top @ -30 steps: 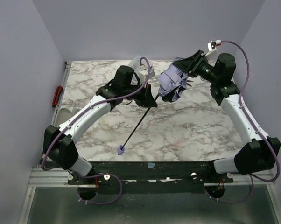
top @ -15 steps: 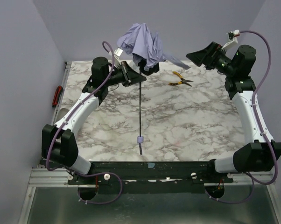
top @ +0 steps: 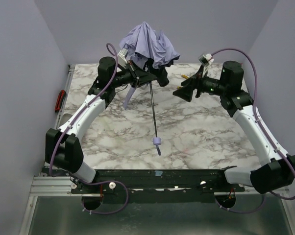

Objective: Open the umbrella

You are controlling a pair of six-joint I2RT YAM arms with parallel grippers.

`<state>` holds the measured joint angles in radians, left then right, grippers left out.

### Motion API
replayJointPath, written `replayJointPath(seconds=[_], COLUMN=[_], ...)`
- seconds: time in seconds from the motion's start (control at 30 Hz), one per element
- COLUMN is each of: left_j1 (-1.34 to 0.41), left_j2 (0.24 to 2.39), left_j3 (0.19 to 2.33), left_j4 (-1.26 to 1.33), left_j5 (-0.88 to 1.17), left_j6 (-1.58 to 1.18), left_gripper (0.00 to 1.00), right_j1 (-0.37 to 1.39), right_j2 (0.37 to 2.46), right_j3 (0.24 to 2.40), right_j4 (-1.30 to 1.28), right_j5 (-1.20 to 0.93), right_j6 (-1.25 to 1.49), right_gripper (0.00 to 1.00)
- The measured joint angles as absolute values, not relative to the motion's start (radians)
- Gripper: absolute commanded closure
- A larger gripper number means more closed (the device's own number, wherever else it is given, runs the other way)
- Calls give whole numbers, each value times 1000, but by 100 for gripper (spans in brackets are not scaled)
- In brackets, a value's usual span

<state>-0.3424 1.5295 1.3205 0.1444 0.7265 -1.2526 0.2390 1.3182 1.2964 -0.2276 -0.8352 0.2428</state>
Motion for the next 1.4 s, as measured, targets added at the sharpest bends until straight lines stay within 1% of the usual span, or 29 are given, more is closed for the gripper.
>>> replayJointPath(seconds=[0.07,0.13,0.2,0.3,0.43,0.6,0.67,0.73,1.03,1.07,1.1,1.13,1.17,1.2,1.23,1.27,1.3,1.33,1.37,1.4], left_j1=[-342,-342,-342,-345,-361,-404,-419,-425,-429,-430,-432,-434,-434,-434,-434,-434,-434,-431,-424,-418], left_j2=[1534,1538,1538,1537,1535,1509,1499,1498,1498,1498,1498,1498,1498,1498,1498,1498,1498,1498,1498,1498], left_j3=[1321,1321,1321,1321,1316,1261,1233,1217,1214,1215,1216,1216,1216,1216,1215,1215,1215,1215,1218,1224], left_j4=[124,103,82,71,65,51,27,4,-25,-27,-28,-29,-33,-48,-59,-70,-69,-63,-50,-45], left_j5=[727,727,728,744,766,789,797,801,799,799,799,799,798,798,799,798,798,797,798,798], left_j6=[-1281,-1314,-1345,-1396,-1439,-1462,-1468,-1472,-1491,-1491,-1492,-1491,-1493,-1503,-1513,-1505,-1493,-1481,-1457,-1436], left_gripper=[100,100,100,100,100,100,100,100,100,100,100,94,83,69,54,33,16,6,1,1], right_j1=[273,315,373,458,565,665,694,714,754,757,760,764,766,767,767,767,767,767,767,767], right_j2=[1259,1185,1105,1028,1017,1068,1090,1108,1151,1155,1158,1161,1165,1167,1167,1168,1169,1173,1182,1184], right_j3=[1256,1189,1098,974,862,828,827,827,826,826,826,826,826,826,827,828,833,846,867,870], right_j4=[-229,-214,-168,-73,102,282,337,376,395,392,391,388,393,403,407,411,414,414,408,408], right_j5=[-817,-771,-732,-694,-646,-612,-610,-611,-637,-642,-645,-647,-646,-646,-644,-640,-633,-619,-594,-588], right_j6=[96,-60,-211,-406,-620,-797,-849,-894,-1048,-1066,-1082,-1097,-1120,-1139,-1146,-1147,-1131,-1099,-1042,-1030], right_gripper=[10,13,13,17,24,30,34,40,75,83,94,99,99,99,99,100,99,99,99,99])
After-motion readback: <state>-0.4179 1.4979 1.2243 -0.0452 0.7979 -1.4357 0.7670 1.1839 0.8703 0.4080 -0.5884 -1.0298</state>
